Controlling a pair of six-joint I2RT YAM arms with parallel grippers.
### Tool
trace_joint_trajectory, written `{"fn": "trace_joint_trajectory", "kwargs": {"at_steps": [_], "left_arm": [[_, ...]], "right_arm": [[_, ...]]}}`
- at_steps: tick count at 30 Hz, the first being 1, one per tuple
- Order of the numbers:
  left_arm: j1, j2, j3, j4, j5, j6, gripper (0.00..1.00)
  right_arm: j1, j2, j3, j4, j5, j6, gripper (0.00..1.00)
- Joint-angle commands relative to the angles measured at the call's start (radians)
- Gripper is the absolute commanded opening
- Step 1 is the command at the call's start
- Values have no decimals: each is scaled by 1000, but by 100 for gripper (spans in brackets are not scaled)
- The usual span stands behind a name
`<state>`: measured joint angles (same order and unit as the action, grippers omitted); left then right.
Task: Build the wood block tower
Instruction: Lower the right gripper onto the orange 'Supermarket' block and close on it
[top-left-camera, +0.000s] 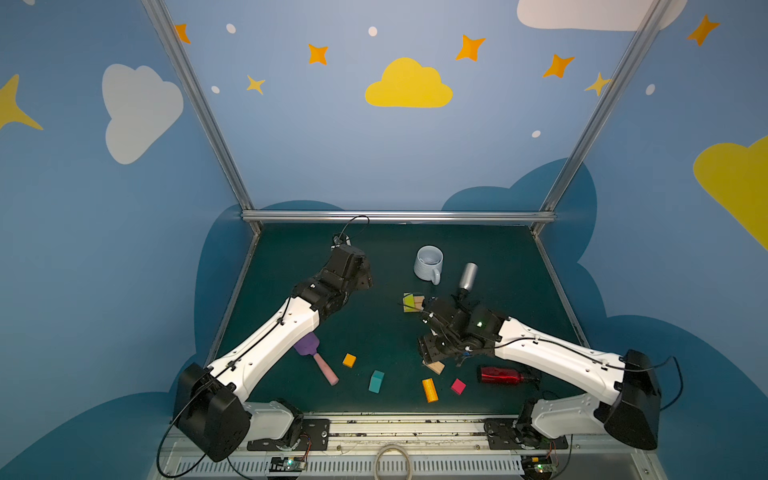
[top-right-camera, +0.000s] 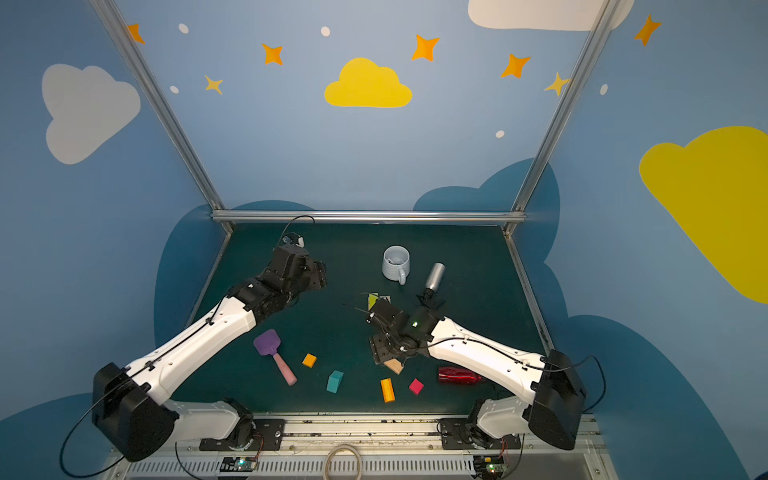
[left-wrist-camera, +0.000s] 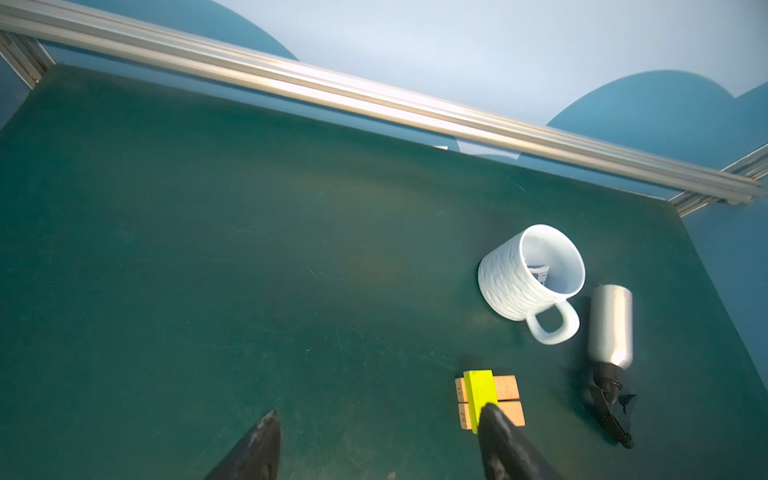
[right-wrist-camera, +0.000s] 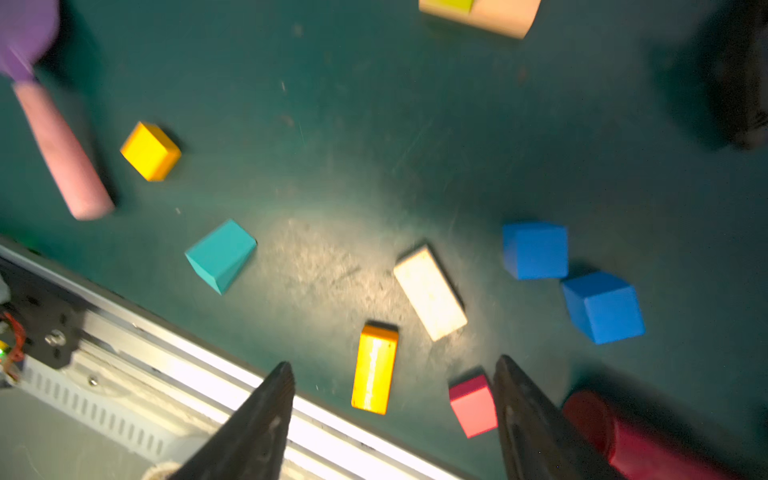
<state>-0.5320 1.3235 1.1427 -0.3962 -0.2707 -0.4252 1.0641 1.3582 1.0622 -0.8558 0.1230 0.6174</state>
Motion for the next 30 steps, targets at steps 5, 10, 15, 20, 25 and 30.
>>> {"fn": "trace_joint_trajectory", "kwargs": {"at_steps": [5,10,15,20,25,30], "left_arm": [[11,-39,-25,24,3,0,75],[12,-45,-29,23,6,-4,75],[17,-50,-36,27,6,-6,75],[17,-52,-37,27,11,-12,75],[18,-47,-38,33,17,-21,75],[17,-39,-33,30,24,-27,75]], "right_arm": [[110,58,-73,-22,-77,98,72],[167,116,-97,-5,-112,145,72],[180,136,-136,30,-139,172,71],[181,137,-168,60,-134,192,68],[180,151,-188,83,-130,199,66],[178,167,-189,87,-122,193,61]]}}
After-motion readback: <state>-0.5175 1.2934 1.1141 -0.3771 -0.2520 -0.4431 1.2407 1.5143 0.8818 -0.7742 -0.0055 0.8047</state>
